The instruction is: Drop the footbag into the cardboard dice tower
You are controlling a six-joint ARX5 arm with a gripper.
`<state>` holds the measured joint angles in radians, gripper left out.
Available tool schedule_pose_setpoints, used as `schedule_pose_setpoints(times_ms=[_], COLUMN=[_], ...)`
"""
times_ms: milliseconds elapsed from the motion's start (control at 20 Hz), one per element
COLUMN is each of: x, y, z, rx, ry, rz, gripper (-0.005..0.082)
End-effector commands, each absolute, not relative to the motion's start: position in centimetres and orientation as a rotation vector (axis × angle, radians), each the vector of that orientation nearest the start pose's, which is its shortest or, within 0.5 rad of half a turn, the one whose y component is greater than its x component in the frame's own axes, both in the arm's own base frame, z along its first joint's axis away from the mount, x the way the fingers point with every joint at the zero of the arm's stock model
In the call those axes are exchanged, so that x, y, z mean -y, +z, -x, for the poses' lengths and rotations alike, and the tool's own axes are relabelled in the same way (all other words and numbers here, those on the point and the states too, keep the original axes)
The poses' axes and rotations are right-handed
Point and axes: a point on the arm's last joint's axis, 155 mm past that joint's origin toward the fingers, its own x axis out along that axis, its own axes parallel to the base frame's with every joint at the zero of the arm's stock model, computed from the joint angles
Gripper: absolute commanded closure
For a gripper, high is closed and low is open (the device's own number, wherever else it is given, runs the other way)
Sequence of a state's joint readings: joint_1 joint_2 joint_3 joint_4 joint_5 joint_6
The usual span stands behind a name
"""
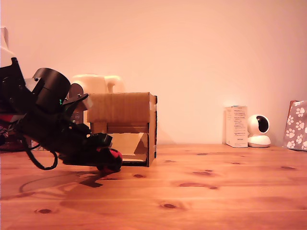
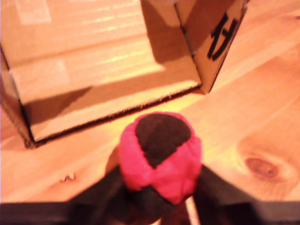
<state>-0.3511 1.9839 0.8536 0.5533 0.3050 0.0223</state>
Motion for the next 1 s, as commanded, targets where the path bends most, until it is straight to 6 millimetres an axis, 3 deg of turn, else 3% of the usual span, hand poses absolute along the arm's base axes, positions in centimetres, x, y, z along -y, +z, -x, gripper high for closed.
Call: schedule_pose_setpoints(times_ms=[0, 250, 600, 950], x=[22.1, 21.3, 20.3, 20.1], y=[1.9, 4.4, 9.7, 19.7], z=[-43.5, -41.7, -38.8, -38.4], rx=[-0.594, -0.664, -0.706, -0.439], ry=[-0.651, -0.644, -0.620, -0.640], rz=[-0.039, -0.034, 0.032, 0.040], gripper=[0.0607, 0.0607, 0.0607, 0.0607])
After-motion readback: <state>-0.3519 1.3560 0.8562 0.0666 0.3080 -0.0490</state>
